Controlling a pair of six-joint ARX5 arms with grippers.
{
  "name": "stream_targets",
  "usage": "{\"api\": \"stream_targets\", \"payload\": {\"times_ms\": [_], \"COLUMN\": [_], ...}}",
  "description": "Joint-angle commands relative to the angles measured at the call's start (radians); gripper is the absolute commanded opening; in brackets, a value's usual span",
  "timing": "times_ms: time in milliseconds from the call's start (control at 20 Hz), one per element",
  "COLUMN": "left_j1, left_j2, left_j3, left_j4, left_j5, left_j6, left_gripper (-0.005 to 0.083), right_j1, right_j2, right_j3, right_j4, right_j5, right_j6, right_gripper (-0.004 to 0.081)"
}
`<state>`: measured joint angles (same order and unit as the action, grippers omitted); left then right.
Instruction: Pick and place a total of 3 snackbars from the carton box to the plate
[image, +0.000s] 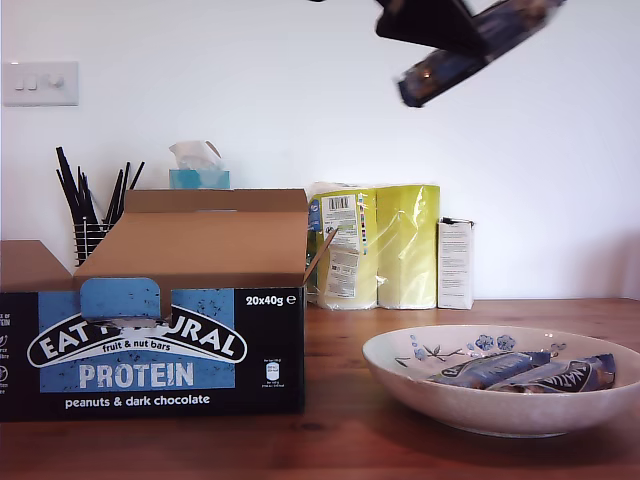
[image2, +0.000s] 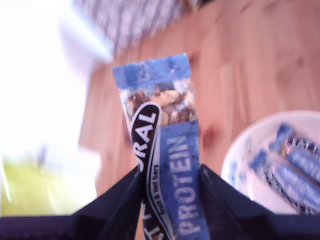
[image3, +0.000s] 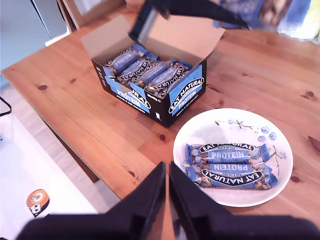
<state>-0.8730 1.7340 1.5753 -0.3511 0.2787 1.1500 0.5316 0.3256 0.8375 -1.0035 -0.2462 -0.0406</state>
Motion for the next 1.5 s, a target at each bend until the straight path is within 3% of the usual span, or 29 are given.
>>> {"api": "stream_targets", "payload": {"times_ms": [0,150,350,550,800,1450], "left_j1": [-0.003,-0.018,-0.018,-0.024,-0.027,-0.032], "left_j2": [0.09,0.148,0.211,0.25,0.269,0.367], "left_j3": [-0.005,-0.005,-0.005,-0.005,-0.005,-0.005], "left_j4": [0.009,0.029,0.04,-0.067,-0.143,-0.179], "left_j5": [0.003,0.005,0.016,0.037,0.145,0.158], "left_j6": [0.099,0.25,0.358,0.362,0.38,0.395], "left_gripper": [0.0226,0.0239,0.0239,0.0244,0.0259,0.0259], "right_j1": [0.0,0.0,0.0,0.0,0.0,0.0], "right_j2": [-0.037,-0.077,-0.083,-0.083,-0.083,-0.083], "right_j3": [-0.005,-0.005,-0.005,-0.005,-0.005,-0.005], "right_j4": [-0.013,-0.037,-0.06,-0.056,-0.057,-0.057], "right_j5": [0.003,0.003,0.022,0.041,0.045,0.045], "right_j6": [0.015,0.015,0.006,-0.013,-0.017,-0.021], "right_gripper": [-0.0013,-0.0013,-0.0013,-0.0013,-0.0013,-0.0013]}}
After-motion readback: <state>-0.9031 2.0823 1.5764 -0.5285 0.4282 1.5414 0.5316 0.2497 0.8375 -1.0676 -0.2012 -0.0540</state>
